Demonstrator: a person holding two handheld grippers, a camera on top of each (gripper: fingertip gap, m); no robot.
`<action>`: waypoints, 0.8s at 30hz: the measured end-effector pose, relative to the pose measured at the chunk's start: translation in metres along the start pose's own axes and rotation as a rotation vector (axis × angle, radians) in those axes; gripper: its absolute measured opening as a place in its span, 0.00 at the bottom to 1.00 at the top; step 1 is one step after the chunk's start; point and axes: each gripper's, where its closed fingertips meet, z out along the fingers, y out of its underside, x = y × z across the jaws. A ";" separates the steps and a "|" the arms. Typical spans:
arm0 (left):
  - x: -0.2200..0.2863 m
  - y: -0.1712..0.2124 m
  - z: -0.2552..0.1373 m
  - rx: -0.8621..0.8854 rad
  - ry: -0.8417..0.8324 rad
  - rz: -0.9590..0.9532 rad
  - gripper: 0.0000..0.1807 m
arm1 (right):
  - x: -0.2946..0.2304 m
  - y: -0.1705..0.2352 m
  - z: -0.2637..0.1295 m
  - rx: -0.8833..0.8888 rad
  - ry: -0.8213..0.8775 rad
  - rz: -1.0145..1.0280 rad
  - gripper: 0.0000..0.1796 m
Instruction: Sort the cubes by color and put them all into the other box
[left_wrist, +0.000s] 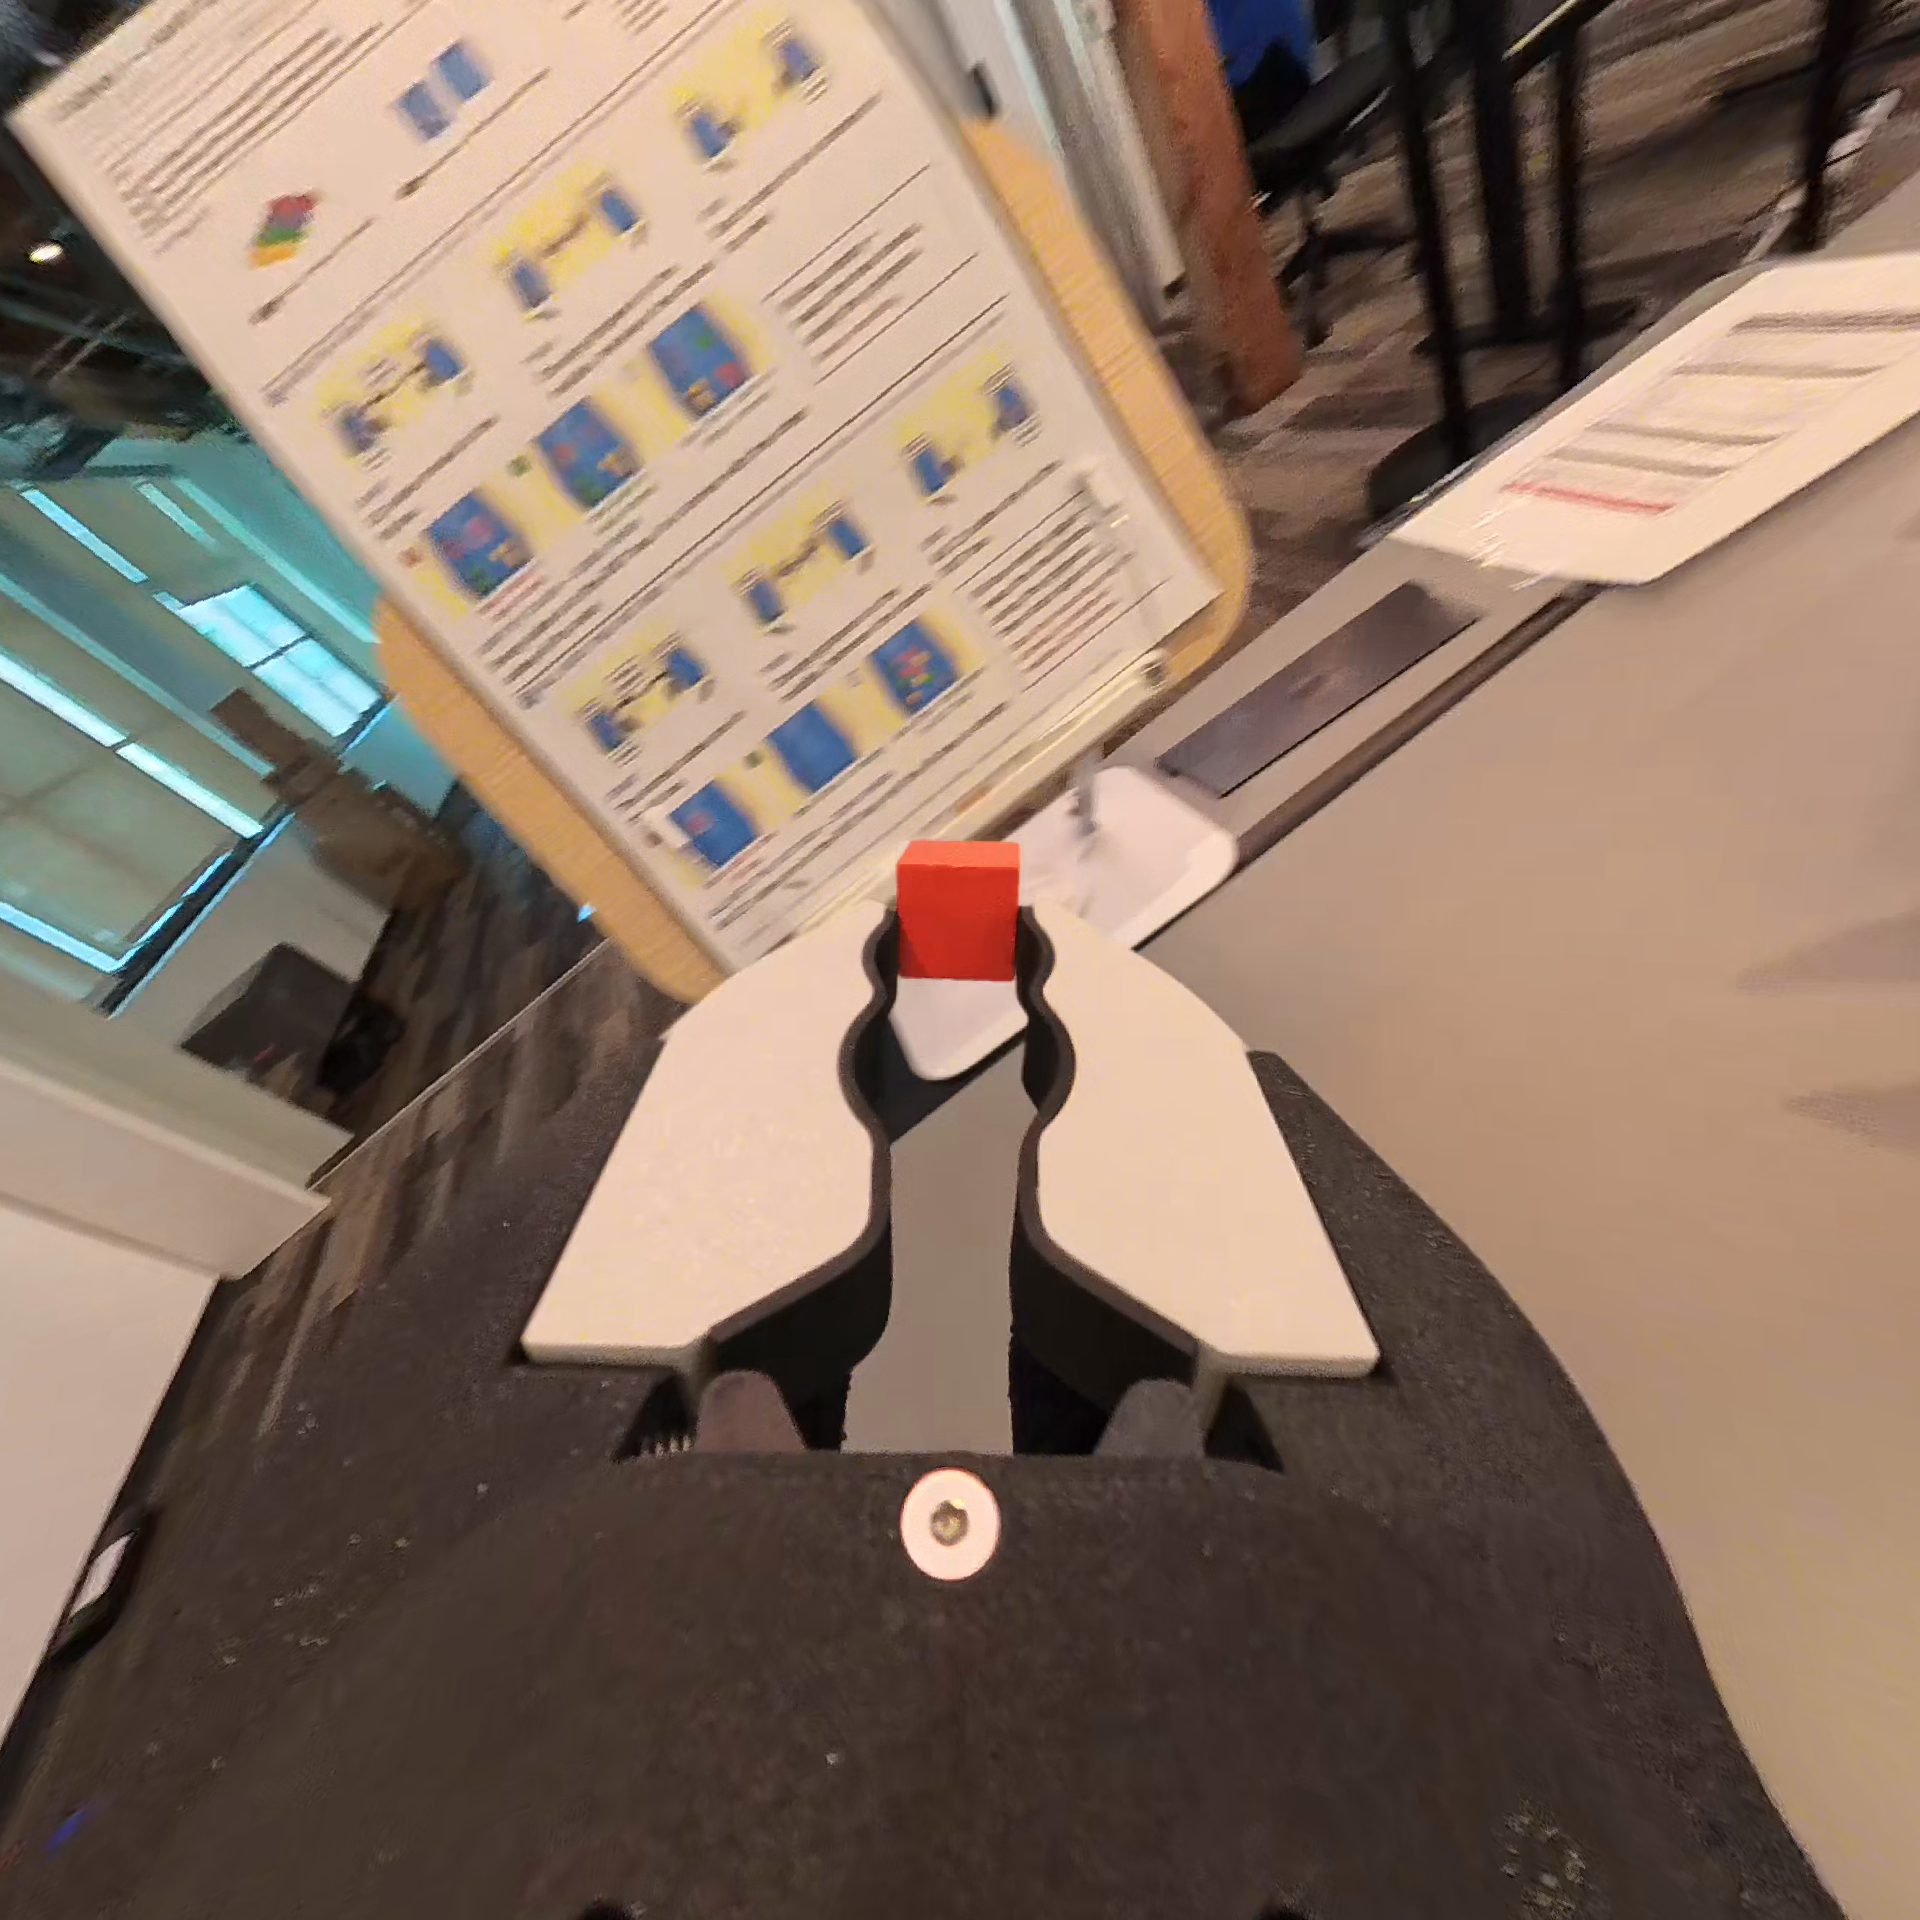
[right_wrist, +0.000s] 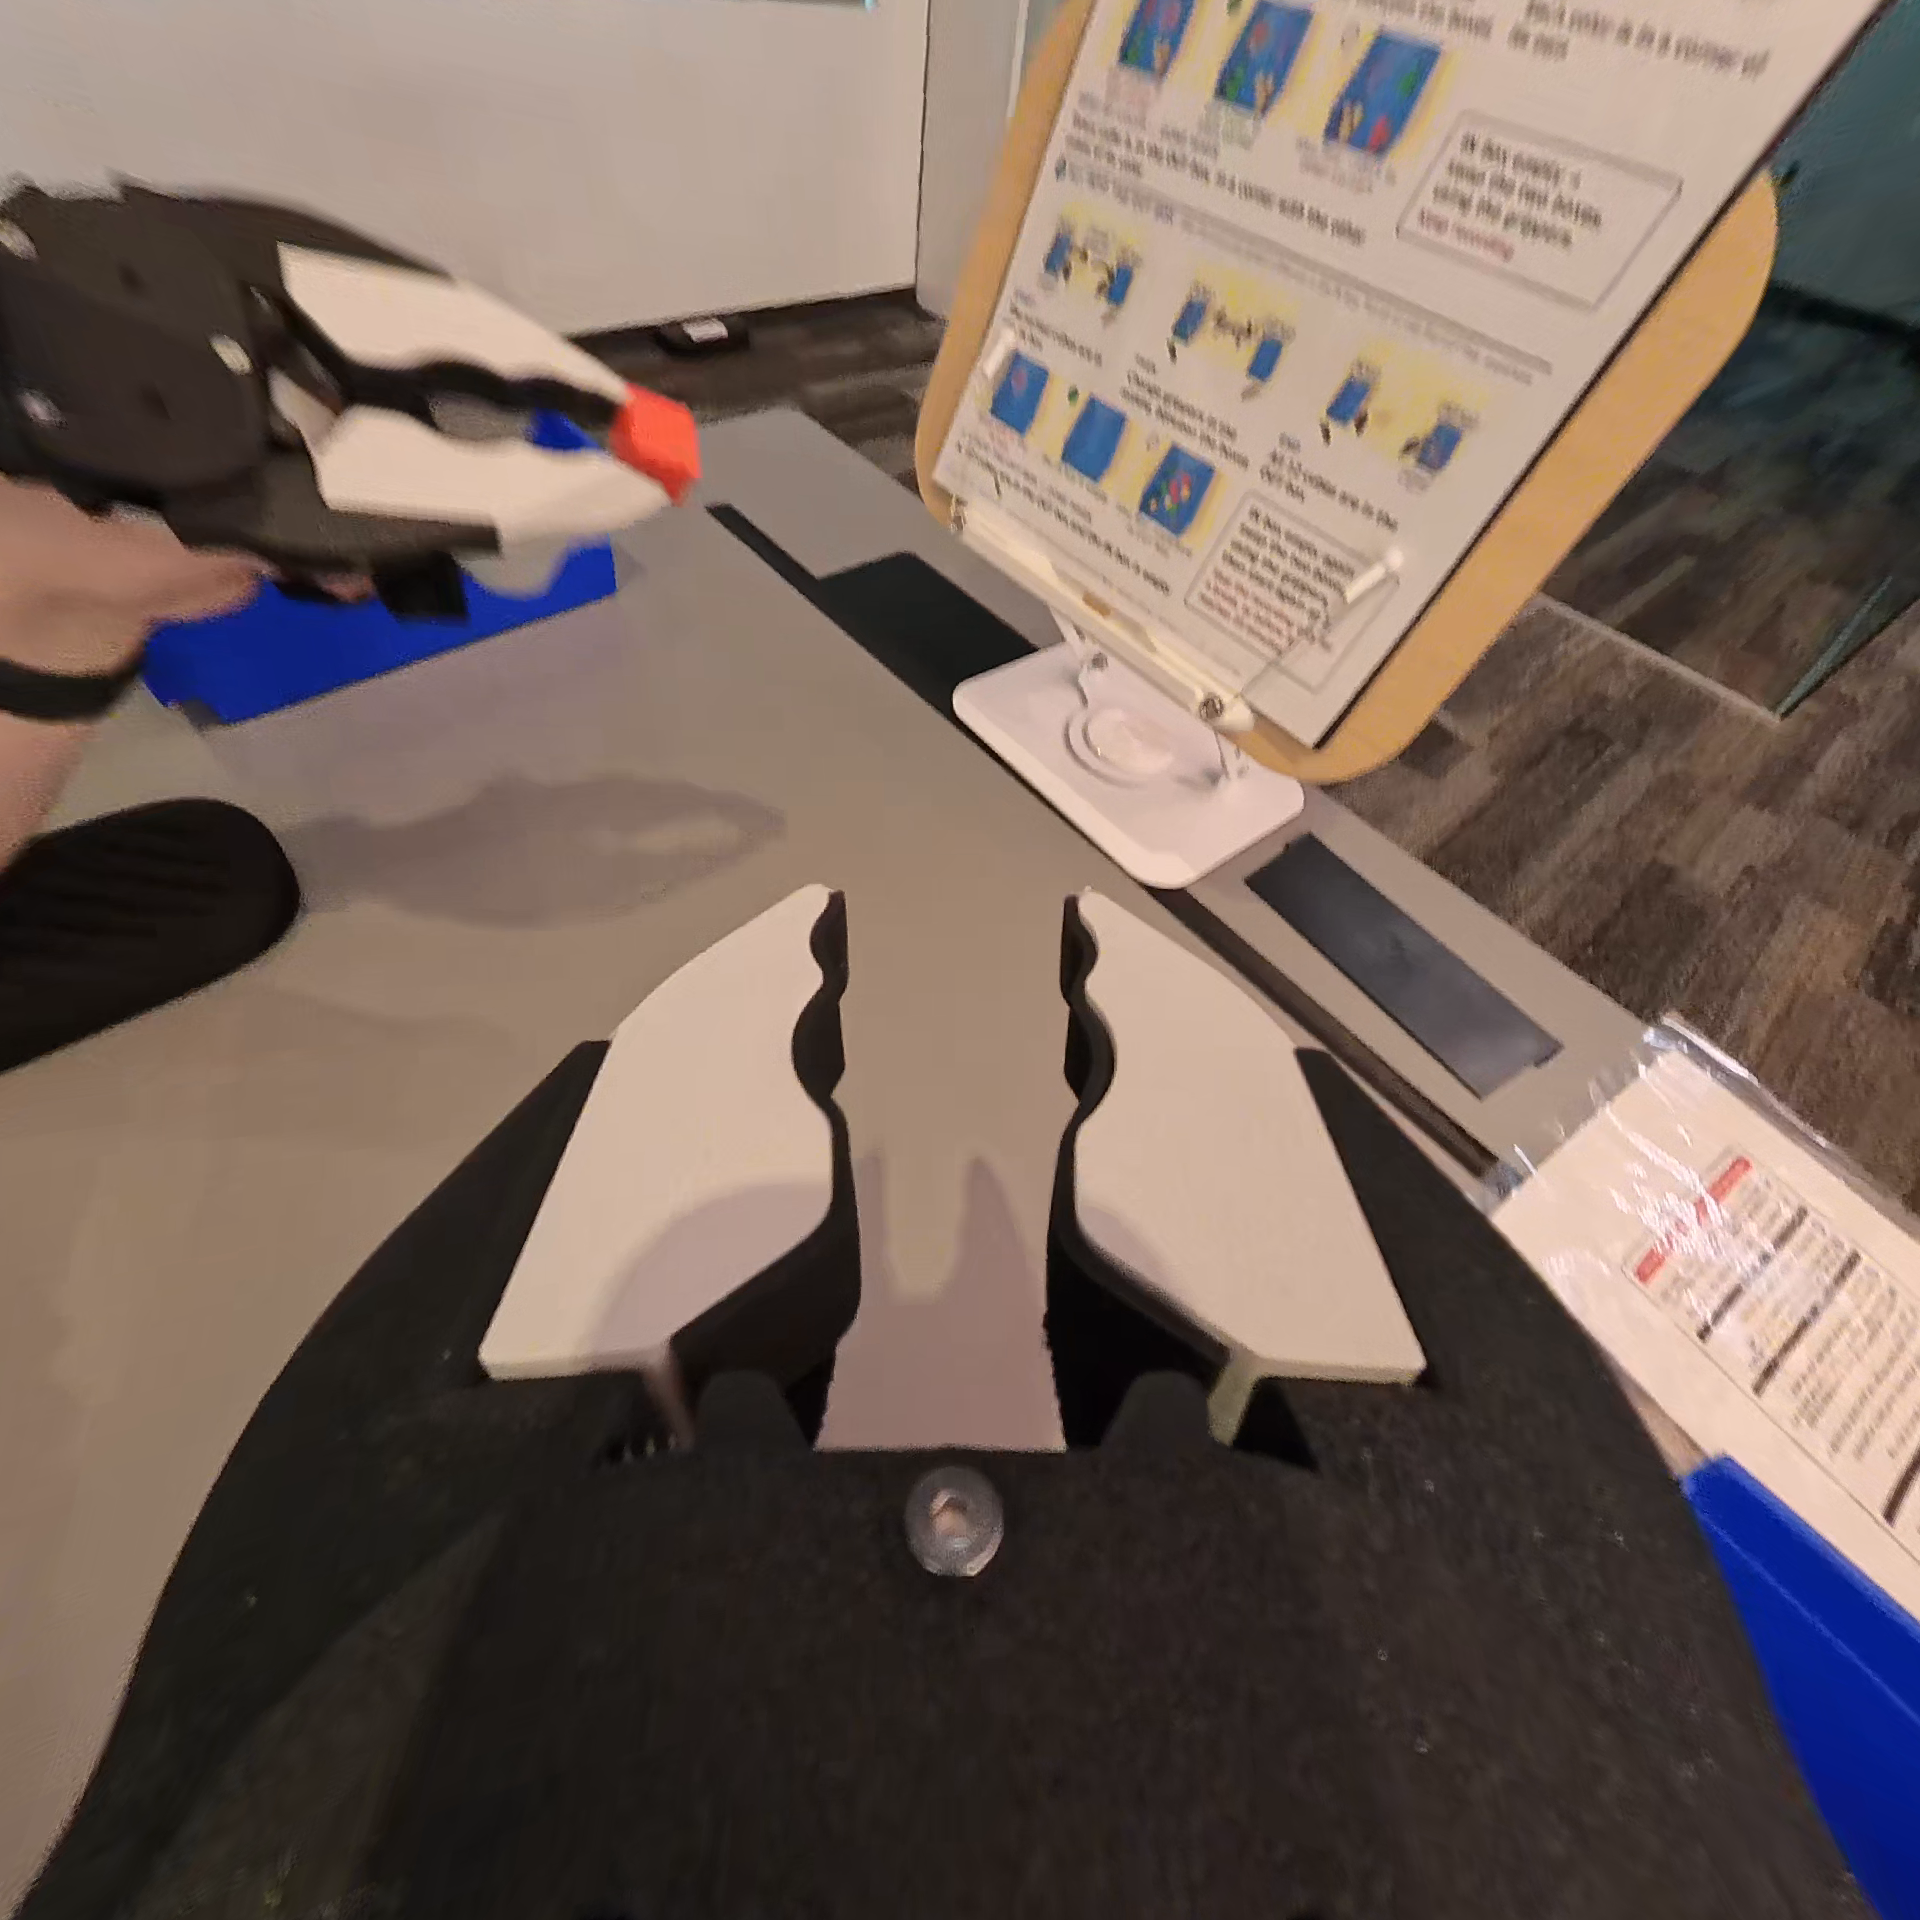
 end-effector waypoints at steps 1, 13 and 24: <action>0.014 -0.007 0.004 0.011 0.029 0.000 0.12 | -0.003 -0.006 0.002 0.025 0.000 -0.004 0.22; 0.117 -0.044 0.014 0.168 0.208 0.022 0.12 | -0.035 -0.005 0.044 -0.022 -0.067 0.068 0.26; 0.143 -0.046 0.002 0.249 0.222 0.162 0.12 | -0.046 0.029 0.083 -0.178 -0.152 0.186 0.21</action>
